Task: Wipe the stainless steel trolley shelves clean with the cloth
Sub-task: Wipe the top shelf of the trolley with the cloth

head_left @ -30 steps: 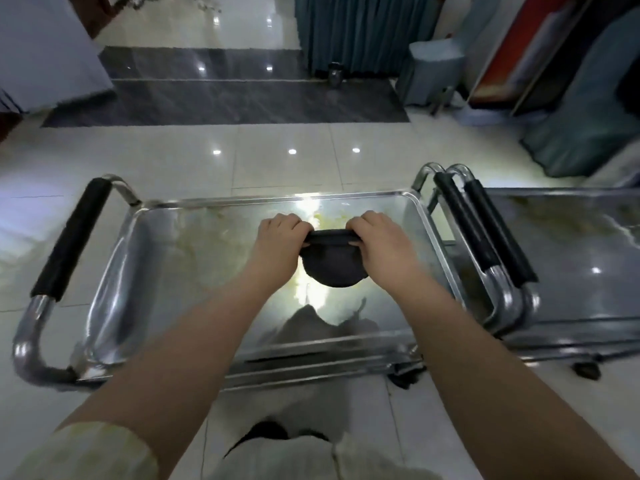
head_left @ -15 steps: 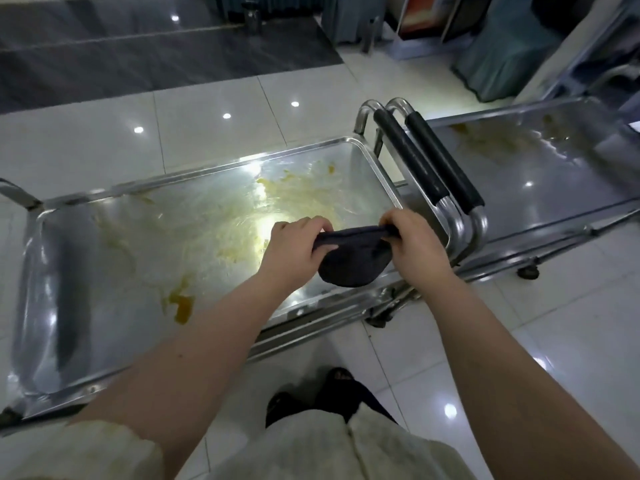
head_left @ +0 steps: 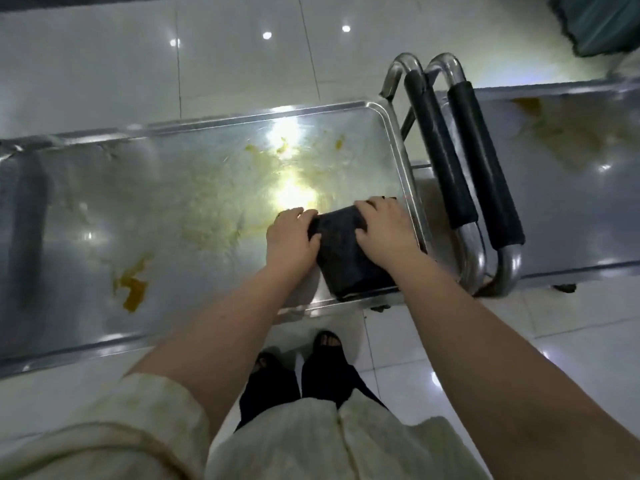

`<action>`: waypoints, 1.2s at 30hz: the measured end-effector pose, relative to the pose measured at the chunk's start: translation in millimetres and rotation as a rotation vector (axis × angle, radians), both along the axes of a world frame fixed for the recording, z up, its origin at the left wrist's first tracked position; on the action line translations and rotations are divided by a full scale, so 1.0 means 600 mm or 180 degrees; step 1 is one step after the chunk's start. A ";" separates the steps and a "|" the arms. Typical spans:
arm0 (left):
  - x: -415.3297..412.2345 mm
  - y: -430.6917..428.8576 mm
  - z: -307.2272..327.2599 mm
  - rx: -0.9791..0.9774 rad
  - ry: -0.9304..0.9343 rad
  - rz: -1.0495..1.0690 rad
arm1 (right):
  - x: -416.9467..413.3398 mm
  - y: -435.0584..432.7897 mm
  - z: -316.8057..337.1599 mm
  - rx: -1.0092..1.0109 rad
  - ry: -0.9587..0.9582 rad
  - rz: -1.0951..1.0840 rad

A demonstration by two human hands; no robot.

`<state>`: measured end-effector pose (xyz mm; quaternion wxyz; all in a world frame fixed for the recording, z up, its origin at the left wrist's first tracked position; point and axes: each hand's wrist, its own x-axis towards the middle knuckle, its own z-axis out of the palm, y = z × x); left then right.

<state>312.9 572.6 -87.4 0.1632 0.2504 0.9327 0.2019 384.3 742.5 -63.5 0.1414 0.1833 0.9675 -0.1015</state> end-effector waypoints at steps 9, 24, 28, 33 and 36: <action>-0.030 -0.110 -0.089 -0.0837 0.0327 0.0083 | 0.042 -0.023 -0.120 0.0116 0.0021 0.0660; -0.039 -0.121 -0.100 -0.0994 0.0321 0.0014 | 0.041 -0.106 -0.118 0.0022 -0.0129 0.0665; -0.091 -0.148 -0.092 -0.0591 0.0441 0.0097 | 0.014 -0.114 -0.121 0.0130 -0.0165 0.0831; -0.199 -0.182 -0.104 -0.0967 0.0417 -0.0094 | 0.002 0.017 -0.124 0.0247 -0.0269 -0.0734; -0.212 -0.194 -0.113 -0.1040 0.0463 -0.0311 | -0.022 0.013 -0.119 0.0358 -0.0381 -0.1214</action>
